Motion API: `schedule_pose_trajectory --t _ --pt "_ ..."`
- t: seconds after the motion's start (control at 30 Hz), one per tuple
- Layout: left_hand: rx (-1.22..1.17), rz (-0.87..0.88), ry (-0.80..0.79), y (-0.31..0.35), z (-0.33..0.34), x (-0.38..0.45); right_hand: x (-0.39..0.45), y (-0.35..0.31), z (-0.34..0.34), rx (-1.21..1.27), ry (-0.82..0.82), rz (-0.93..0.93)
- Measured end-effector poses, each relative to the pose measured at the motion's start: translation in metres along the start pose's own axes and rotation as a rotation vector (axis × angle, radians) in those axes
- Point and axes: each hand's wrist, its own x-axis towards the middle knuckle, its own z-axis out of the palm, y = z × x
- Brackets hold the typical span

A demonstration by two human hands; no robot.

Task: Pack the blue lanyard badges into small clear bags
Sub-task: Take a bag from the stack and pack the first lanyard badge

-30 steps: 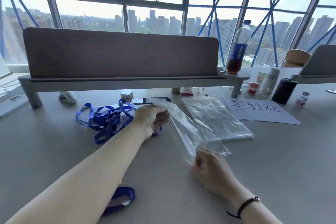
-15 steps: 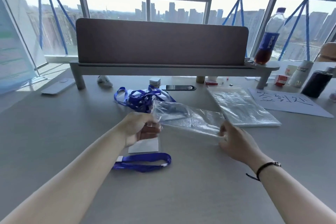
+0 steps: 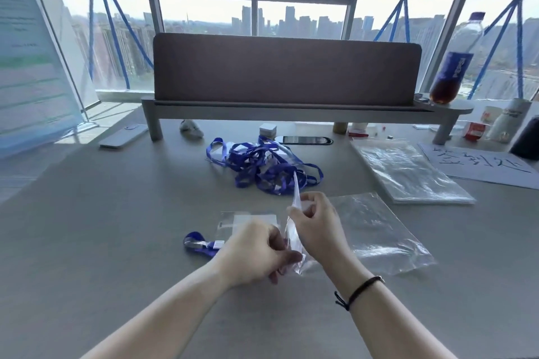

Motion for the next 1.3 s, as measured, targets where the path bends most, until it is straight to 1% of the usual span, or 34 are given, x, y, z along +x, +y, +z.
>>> schedule_pose_trajectory --t 0.07,0.13,0.27,0.4,0.5,0.6,0.73,0.8,0.9,0.97,1.0,1.2,1.3 --pt "-0.011 -0.008 -0.003 -0.002 -0.003 -0.002 0.000 0.008 0.004 0.067 0.004 -0.020" --pt "-0.077 -0.029 0.012 -0.007 -0.007 0.002 -0.002 0.011 0.006 0.098 -0.024 -0.056" --pt "-0.348 -0.085 0.051 -0.016 -0.010 0.014 -0.006 0.017 0.013 0.084 -0.098 -0.095" --pt "-0.496 -0.172 0.080 -0.010 -0.002 0.024 -0.007 0.023 0.018 0.112 -0.093 -0.086" --pt "-0.518 -0.233 0.107 -0.005 0.000 0.033 -0.007 0.027 0.017 0.203 -0.098 -0.084" --pt "-0.518 -0.238 0.114 -0.005 -0.001 0.039 -0.009 0.029 0.015 0.249 -0.112 -0.093" --pt "-0.565 -0.226 0.135 -0.009 0.000 0.042 -0.011 0.030 0.009 0.149 -0.060 -0.136" --pt "-0.630 -0.191 0.102 -0.011 0.000 0.040 -0.011 0.029 0.008 0.114 -0.057 -0.126" --pt "-0.730 -0.101 -0.035 -0.011 -0.002 0.036 -0.012 0.023 0.007 0.102 -0.136 -0.113" --pt "-0.690 -0.048 -0.093 -0.011 -0.003 0.034 -0.015 0.020 0.007 0.104 -0.178 -0.120" --pt "-0.662 -0.036 -0.090 -0.011 -0.002 0.034 -0.016 0.019 0.006 0.091 -0.182 -0.126" --pt "-0.563 -0.016 0.075 -0.013 0.002 0.036 -0.016 0.024 -0.005 0.047 -0.156 -0.129" --pt "-0.492 0.030 0.091 -0.020 -0.005 0.039 -0.013 0.027 -0.015 0.010 -0.107 -0.161"
